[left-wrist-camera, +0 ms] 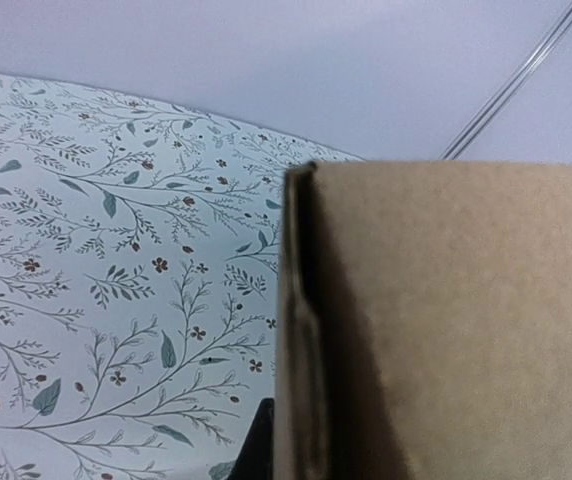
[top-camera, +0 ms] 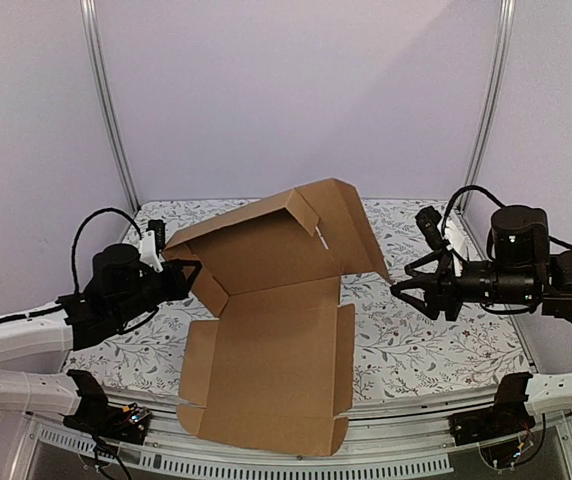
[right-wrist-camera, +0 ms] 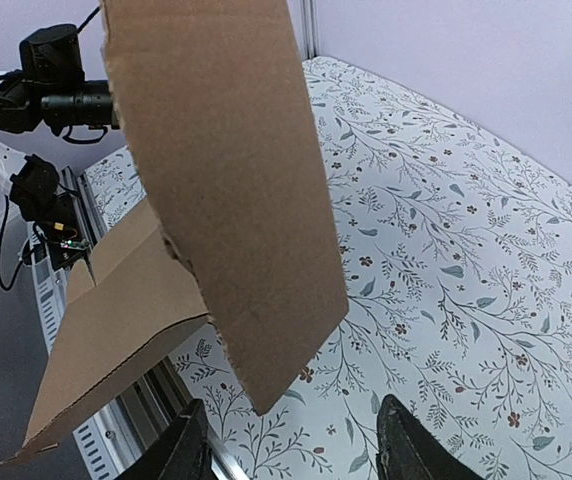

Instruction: Fold the paper box

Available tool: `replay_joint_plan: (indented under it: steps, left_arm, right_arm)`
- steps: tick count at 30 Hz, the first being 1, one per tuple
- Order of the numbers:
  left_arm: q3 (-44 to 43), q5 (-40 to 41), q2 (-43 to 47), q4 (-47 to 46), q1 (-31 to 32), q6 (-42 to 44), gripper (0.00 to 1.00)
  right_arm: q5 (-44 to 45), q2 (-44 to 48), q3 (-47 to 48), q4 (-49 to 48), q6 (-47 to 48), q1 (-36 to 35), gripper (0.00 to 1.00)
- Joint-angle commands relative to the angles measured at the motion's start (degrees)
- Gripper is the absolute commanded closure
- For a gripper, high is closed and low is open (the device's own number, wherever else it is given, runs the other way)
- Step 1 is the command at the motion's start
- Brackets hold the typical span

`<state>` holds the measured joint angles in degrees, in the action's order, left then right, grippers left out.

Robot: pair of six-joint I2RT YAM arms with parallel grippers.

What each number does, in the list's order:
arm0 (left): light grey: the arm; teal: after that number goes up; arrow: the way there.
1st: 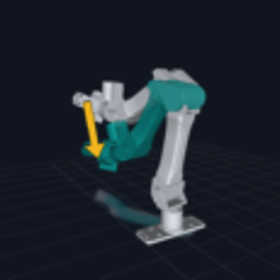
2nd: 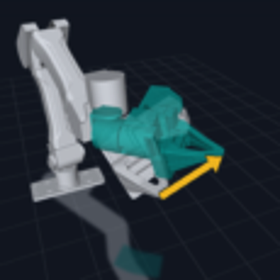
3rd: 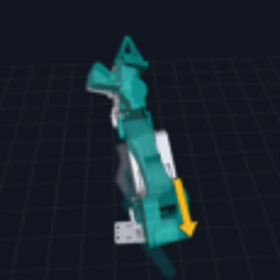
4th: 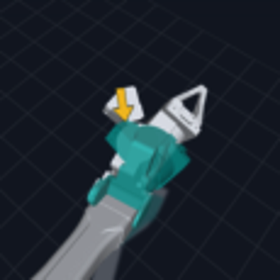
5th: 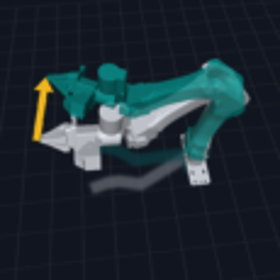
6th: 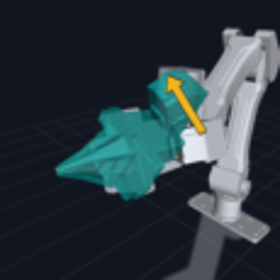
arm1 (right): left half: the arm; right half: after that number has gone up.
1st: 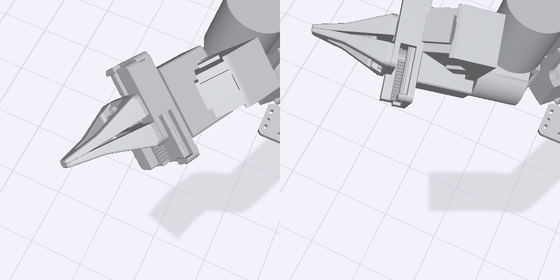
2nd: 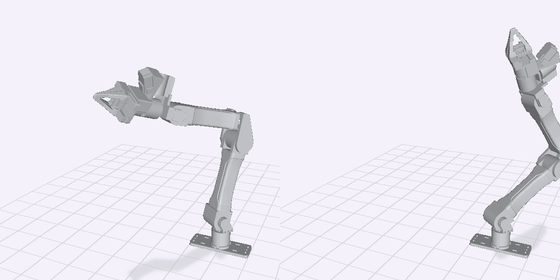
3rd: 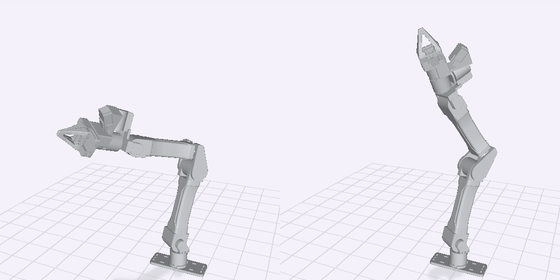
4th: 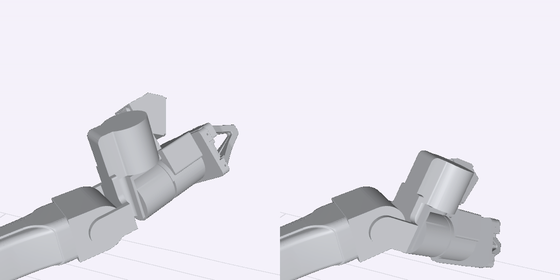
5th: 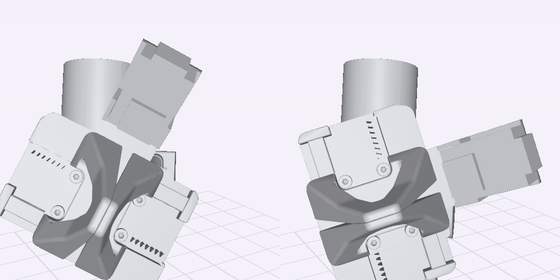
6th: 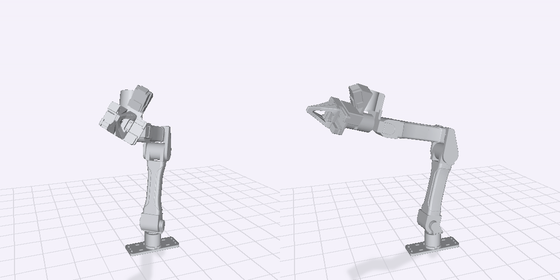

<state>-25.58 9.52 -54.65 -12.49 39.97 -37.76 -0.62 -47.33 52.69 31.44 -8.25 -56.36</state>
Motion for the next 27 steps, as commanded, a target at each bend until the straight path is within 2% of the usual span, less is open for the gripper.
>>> replay_joint_plan:
  steps: [1, 5, 13, 22, 27]
  left_arm:
    - [-1.64, 1.84, 1.81, 3.26, -0.78, 3.4, 1.0]
    - [-1.92, 0.52, 2.55, 4.03, -0.85, 5.31, 1.0]
    - [-2.41, -4.23, 4.18, 5.2, -0.93, 8.62, 1.0]
    - [-2.56, -7.24, 5.35, 5.2, -0.94, 10.34, 1.0]
    - [-3.25, -7.01, 4.9, 5.61, -0.94, 10.7, 1.0]
  right_arm:
    - [-2.34, 1.65, 4.41, 8.47, 4.34, -0.29, 0.43]
    - [-4.35, 1.59, 7.1, 8.81, 6.09, -0.26, 0.39]
    - [-1.4, -3.83, 12.22, 11.66, 11.64, -0.27, 0.37]
    - [-5.82, -10.52, 13.52, 9.7, 13.26, -0.28, 0.44]
    - [-11.96, -13.5, 14.17, 6.93, 12.7, -0.31, 0.48]
